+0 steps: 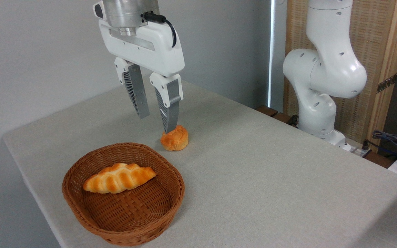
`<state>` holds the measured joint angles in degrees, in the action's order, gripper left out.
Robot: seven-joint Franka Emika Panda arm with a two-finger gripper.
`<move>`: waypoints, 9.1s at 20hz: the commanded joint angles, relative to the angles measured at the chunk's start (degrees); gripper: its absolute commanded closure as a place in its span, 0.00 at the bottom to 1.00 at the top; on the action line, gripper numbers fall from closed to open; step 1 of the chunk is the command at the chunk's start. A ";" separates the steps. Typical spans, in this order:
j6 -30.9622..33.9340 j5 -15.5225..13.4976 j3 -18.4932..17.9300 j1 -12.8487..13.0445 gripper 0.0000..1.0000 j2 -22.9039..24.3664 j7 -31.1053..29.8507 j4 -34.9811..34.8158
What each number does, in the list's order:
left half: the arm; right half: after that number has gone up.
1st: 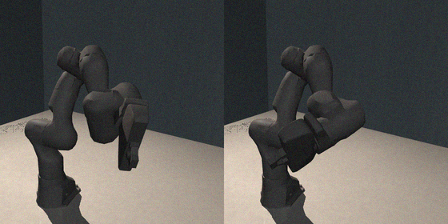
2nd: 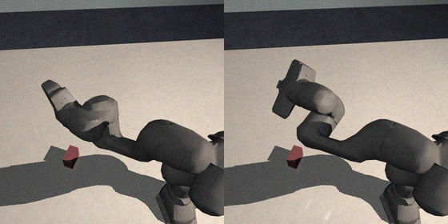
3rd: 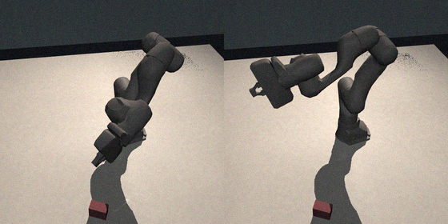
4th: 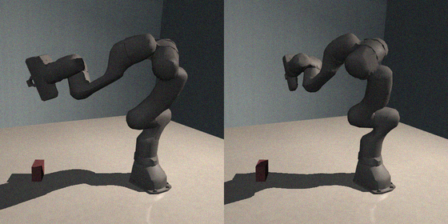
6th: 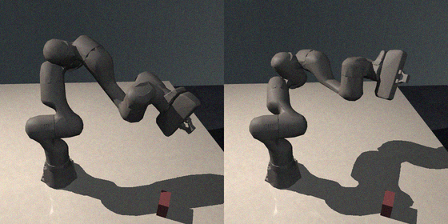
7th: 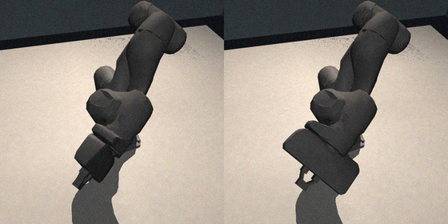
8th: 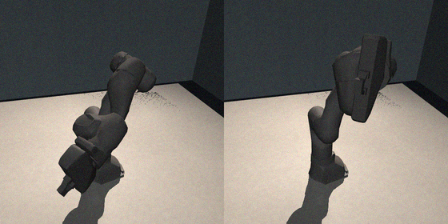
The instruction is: Put bread into the basket
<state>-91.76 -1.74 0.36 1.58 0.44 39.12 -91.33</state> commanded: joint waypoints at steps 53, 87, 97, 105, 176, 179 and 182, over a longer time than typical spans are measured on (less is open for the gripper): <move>-1.05 0.42 0.69 0.88 0.00 2.02 -0.10 -6.49; -25.22 -14.08 3.06 12.04 0.00 12.13 7.46 -38.66; -27.15 -15.23 5.00 12.66 0.00 9.23 7.20 -38.66; -27.25 -14.88 5.09 12.66 0.24 8.27 7.63 -38.66; -17.84 -2.74 -0.19 1.85 0.24 -17.58 14.49 4.05; -19.24 -2.74 -0.10 1.85 0.03 -18.71 14.40 4.05; -19.42 -2.83 0.25 1.93 0.00 -18.81 14.32 4.05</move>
<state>-110.38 -5.26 -0.24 3.84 -17.78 52.85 -88.00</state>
